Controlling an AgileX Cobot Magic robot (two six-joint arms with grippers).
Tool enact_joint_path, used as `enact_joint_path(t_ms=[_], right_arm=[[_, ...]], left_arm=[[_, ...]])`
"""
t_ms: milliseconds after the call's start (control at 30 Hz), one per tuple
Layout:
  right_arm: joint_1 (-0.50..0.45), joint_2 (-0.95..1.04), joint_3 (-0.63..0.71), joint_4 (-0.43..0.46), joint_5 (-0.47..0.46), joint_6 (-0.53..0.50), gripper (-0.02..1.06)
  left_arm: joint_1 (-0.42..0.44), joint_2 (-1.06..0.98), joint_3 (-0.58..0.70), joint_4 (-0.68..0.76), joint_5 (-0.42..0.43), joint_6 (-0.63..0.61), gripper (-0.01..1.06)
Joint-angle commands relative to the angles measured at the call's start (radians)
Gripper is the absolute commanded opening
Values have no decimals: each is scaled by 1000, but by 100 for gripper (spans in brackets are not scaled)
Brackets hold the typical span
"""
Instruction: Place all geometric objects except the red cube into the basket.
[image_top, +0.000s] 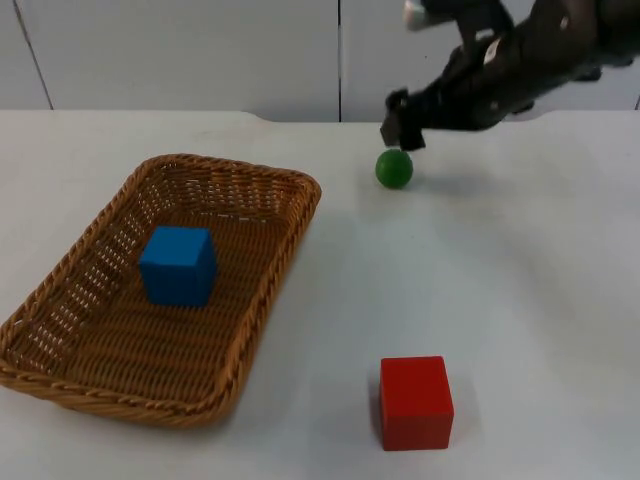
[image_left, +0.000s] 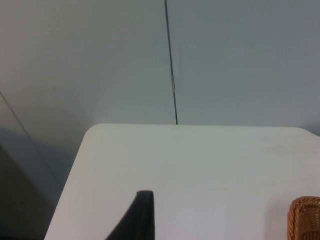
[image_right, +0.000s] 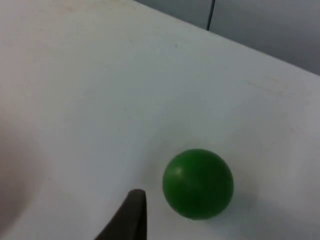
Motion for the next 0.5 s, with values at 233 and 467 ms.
enact_joint_path(t_ms=[233,467], right_arm=[[14,101,-6,0,-182,-19,105],[14,141,-6,0,-195,31,105]], left_arm=[[5,-1,-3,12,5,-8,104],[5,-1,-3,12,5,-8,104]])
